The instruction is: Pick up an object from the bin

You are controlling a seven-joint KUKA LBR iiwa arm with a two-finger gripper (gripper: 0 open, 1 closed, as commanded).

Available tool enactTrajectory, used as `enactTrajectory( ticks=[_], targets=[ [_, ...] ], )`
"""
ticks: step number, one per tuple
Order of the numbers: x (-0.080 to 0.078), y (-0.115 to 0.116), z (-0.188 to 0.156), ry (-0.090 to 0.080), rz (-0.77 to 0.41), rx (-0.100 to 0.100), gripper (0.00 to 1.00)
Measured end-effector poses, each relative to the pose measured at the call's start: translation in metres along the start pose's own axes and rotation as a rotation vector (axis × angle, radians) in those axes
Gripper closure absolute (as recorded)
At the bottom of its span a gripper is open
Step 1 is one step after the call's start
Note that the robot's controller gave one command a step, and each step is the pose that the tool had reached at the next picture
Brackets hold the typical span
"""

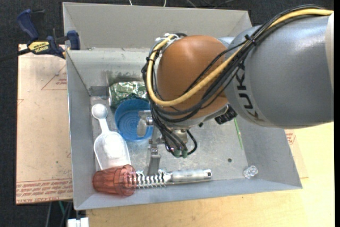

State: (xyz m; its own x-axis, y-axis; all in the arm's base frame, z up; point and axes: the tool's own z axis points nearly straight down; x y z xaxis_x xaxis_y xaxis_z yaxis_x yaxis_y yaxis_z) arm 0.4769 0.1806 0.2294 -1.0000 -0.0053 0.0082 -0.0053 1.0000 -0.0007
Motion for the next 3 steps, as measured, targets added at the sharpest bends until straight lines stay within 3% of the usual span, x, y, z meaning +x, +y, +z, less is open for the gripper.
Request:
enactTrajectory(
  ticks=[1,2,3],
  targets=[
    [-0.002,-0.001,-0.004,-0.008,0.005,-0.002,0.0],
    [-0.004,-0.043,0.088,-0.011,-0.1,-0.002,0.0],
    [-0.003,-0.057,0.096,-0.013,-0.183,-0.004,0.0]
  ],
)
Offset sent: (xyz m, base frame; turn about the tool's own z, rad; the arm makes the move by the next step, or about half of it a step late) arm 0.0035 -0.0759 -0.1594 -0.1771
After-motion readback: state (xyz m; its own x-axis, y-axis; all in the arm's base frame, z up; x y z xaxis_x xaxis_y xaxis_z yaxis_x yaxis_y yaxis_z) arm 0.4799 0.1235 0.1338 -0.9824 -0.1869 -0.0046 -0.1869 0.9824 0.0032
